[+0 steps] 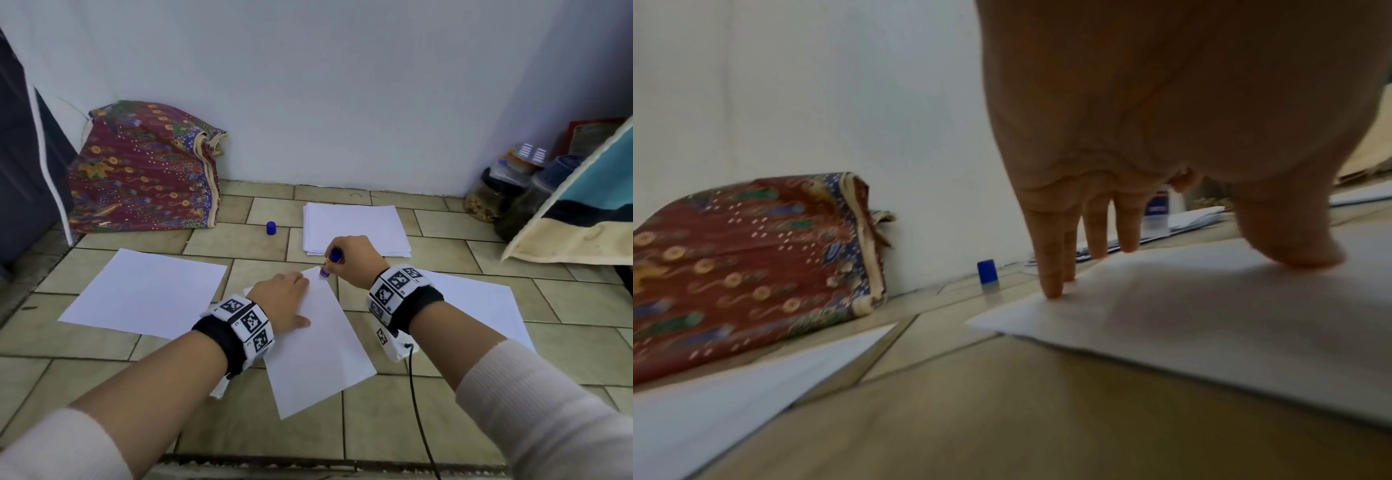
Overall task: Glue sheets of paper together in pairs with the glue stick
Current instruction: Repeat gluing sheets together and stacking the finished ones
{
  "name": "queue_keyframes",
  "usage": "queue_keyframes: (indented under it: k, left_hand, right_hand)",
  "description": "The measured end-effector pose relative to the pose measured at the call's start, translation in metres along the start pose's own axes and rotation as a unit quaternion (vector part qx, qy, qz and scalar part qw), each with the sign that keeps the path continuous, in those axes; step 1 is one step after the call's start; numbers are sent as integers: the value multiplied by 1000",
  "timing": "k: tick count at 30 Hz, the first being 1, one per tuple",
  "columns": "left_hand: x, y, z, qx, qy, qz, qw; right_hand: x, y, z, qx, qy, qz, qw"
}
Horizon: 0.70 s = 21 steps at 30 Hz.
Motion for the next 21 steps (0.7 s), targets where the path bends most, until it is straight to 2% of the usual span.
queue_keyframes:
  k: [4, 6, 9, 14, 21]
  left_hand:
    - [2, 6, 6, -52, -60, -57, 995]
    - [6, 4, 14, -66, -57, -80, 993]
    - [9, -2, 18, -70, -40, -82, 993]
    - [9, -2, 17, -67, -45, -95, 992]
    - [4, 10, 9, -54, -68, -87, 992]
  right_hand:
    - [-13, 12, -13, 17, -3, -18, 1000]
    - [-20, 18, -19, 17, -4, -21, 1000]
    - [-28, 22, -30, 22, -16, -28, 999]
    - [-33, 25, -38, 96, -38, -84, 991]
    - [-14, 15, -28, 124, -64, -113, 984]
Point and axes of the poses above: each hand's wrist, its own x-axis away from the middle knuckle, its own y-axis out of the palm, z = x × y, the point moved 4 cm from there along -x, towards the middle knuckle, and after that the axes turned 11 degrees about z, right-handed, at the moved point
